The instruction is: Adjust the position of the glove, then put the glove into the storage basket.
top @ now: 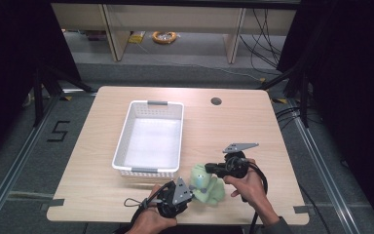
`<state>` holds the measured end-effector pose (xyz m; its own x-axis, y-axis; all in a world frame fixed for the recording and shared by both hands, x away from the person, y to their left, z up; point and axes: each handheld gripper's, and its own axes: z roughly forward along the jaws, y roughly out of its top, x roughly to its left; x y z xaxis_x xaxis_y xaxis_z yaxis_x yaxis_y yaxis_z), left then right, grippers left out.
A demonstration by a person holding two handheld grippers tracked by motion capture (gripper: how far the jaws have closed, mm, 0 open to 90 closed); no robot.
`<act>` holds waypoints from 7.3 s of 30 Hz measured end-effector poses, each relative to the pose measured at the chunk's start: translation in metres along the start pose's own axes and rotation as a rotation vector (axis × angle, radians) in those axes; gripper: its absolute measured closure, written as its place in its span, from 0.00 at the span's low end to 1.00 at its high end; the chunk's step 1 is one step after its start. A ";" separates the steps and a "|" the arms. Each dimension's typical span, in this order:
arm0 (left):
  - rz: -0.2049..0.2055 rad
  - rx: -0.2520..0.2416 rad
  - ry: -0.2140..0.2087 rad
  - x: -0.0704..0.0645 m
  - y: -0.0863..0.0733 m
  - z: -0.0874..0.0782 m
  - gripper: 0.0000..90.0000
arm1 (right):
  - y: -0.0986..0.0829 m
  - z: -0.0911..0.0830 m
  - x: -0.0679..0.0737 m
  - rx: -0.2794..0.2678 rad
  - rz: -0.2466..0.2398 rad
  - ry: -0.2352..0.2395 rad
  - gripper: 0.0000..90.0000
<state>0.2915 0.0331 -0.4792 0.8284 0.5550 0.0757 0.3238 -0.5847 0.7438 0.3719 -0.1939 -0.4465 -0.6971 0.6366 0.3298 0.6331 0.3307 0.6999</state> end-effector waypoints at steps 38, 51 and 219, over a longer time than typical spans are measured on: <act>-0.246 -0.037 -0.050 0.034 -0.009 0.002 0.70 | -0.054 -0.039 0.004 0.008 -0.006 -0.104 0.67; -0.308 0.028 -0.136 0.012 -0.010 0.015 0.64 | -0.041 -0.003 -0.015 0.122 -0.031 -0.066 0.76; -0.636 0.107 -0.084 0.187 -0.023 -0.061 0.80 | 0.113 0.121 0.035 0.200 0.001 0.026 0.88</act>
<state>0.4110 0.1865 -0.4416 0.4915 0.7670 -0.4125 0.8030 -0.2158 0.5555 0.4601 -0.0498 -0.4323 -0.7035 0.6195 0.3483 0.6859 0.4638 0.5607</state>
